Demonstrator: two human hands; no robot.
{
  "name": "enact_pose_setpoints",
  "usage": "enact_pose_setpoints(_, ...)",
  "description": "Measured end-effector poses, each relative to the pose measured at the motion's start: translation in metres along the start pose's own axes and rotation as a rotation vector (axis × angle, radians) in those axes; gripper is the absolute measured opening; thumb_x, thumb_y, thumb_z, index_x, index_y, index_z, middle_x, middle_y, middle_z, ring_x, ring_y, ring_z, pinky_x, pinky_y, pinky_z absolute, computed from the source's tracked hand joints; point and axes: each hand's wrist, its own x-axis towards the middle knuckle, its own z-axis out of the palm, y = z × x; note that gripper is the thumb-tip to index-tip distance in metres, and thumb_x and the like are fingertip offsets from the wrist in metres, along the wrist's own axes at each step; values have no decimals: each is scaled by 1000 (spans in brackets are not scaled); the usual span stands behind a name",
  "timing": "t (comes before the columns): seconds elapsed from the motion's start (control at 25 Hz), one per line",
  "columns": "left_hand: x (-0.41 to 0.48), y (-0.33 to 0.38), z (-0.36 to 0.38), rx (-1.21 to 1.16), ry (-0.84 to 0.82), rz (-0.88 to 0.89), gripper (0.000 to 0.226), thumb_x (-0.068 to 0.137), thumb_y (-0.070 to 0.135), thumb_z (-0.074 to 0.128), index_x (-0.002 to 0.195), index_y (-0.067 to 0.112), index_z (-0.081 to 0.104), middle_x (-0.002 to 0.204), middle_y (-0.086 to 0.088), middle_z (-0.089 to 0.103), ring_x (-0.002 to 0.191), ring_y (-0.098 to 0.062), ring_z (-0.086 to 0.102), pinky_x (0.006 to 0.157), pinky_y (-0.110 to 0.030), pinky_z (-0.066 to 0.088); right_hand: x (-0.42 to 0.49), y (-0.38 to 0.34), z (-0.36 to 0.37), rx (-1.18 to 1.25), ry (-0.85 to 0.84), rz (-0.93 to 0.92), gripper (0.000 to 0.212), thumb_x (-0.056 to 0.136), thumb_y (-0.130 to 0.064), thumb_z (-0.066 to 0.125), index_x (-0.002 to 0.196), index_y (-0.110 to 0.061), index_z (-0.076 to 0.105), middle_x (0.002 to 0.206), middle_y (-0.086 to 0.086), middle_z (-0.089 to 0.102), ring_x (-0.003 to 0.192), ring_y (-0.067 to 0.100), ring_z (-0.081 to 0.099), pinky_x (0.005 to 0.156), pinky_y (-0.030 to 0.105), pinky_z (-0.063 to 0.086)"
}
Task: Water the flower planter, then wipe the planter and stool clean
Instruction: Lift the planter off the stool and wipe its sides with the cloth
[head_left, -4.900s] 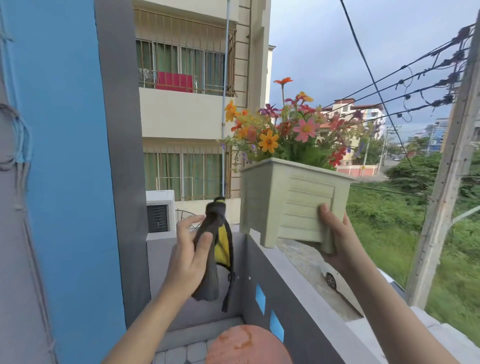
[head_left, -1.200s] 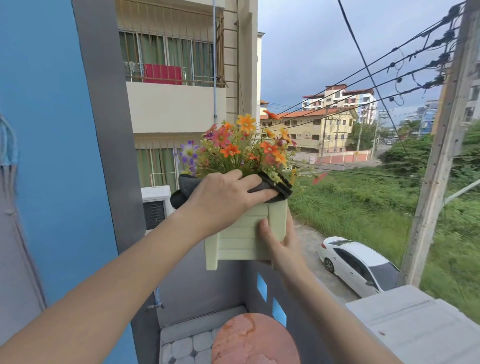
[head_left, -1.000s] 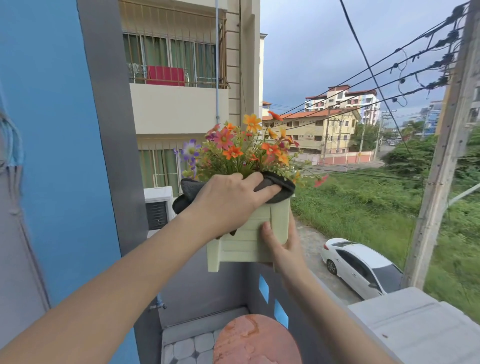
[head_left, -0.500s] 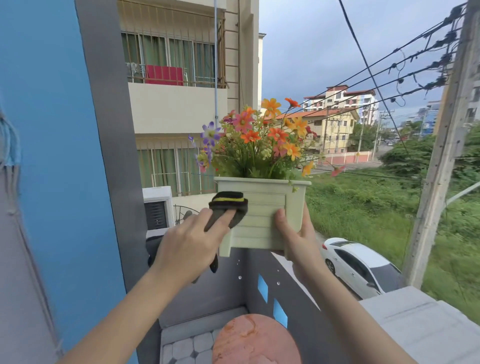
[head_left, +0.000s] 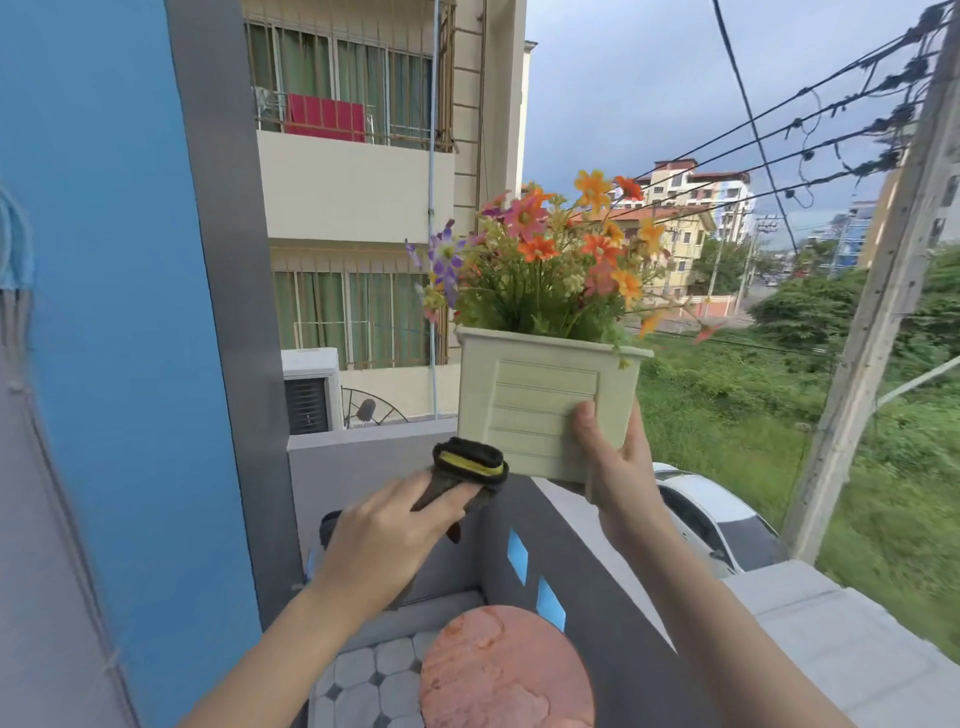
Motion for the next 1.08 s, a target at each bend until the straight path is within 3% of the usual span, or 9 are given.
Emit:
enact_pose_setpoints(0.2,2,-32,15,-270,17,-207,31,98,35,35,128,39,40,102,-5,65,71,-24,65,55,-34,55,1,-3,-5,-10,3,23,38,86,-33,61,123,-32,51,103,-13,71,92,6,70,60,30,57)
enact_pose_setpoints(0.28,25,-31,8,-518,154,-493,35,100,37,30,133,40,43,117,3,62,94,-10,62,76,-20,51,-3,-1,-5,-21,7,25,37,86,-37,65,120,-35,53,109,-10,71,101,11,69,65,33,58)
enact_pose_setpoints(0.36,48,-19,-2,-1008,177,-887,33,99,37,32,131,43,35,128,25,45,109,17,49,87,-1,36,-7,2,-3,-37,-2,10,44,84,-37,61,127,-31,51,114,-10,70,107,12,67,73,37,58)
enact_pose_setpoints(0.48,65,-2,3,-1584,-9,-1034,45,82,68,37,115,48,61,130,8,58,119,-7,54,102,-31,41,-13,10,-1,-111,30,-26,50,85,-37,59,133,-28,47,116,-13,69,112,13,63,83,36,56)
enact_pose_setpoints(0.6,63,10,23,-1522,-99,-1018,70,74,80,37,127,39,56,136,4,54,129,-12,46,112,-41,30,-13,20,-13,-206,48,-18,54,84,-46,61,134,-30,47,118,-17,66,111,6,62,92,43,52)
enact_pose_setpoints(0.68,59,13,44,-1458,-119,-963,84,76,81,37,143,32,35,148,7,39,138,-10,32,116,-43,20,-12,28,-23,-294,37,13,54,80,-52,60,127,-26,49,102,-26,67,88,-5,63,79,33,54)
enact_pose_setpoints(0.76,56,20,63,-1401,-103,-919,74,81,74,35,146,40,24,151,16,32,139,-4,26,117,-43,17,-9,38,-36,-367,36,41,48,74,-58,60,111,-29,52,86,-26,64,71,-6,57,62,17,46)
enact_pose_setpoints(0.96,52,44,124,-1432,-135,-932,69,84,48,46,147,35,23,150,14,34,138,-5,30,116,-44,21,5,83,-88,-526,124,92,61,69,-67,57,113,-25,58,100,-12,67,93,10,63,75,29,50)
enact_pose_setpoints(1.08,44,60,175,-1357,-277,-946,77,73,33,54,144,41,26,133,23,53,126,-5,47,109,-41,33,15,114,-129,-531,180,150,50,67,-66,58,107,-35,56,100,-19,67,93,-5,62,78,18,50)
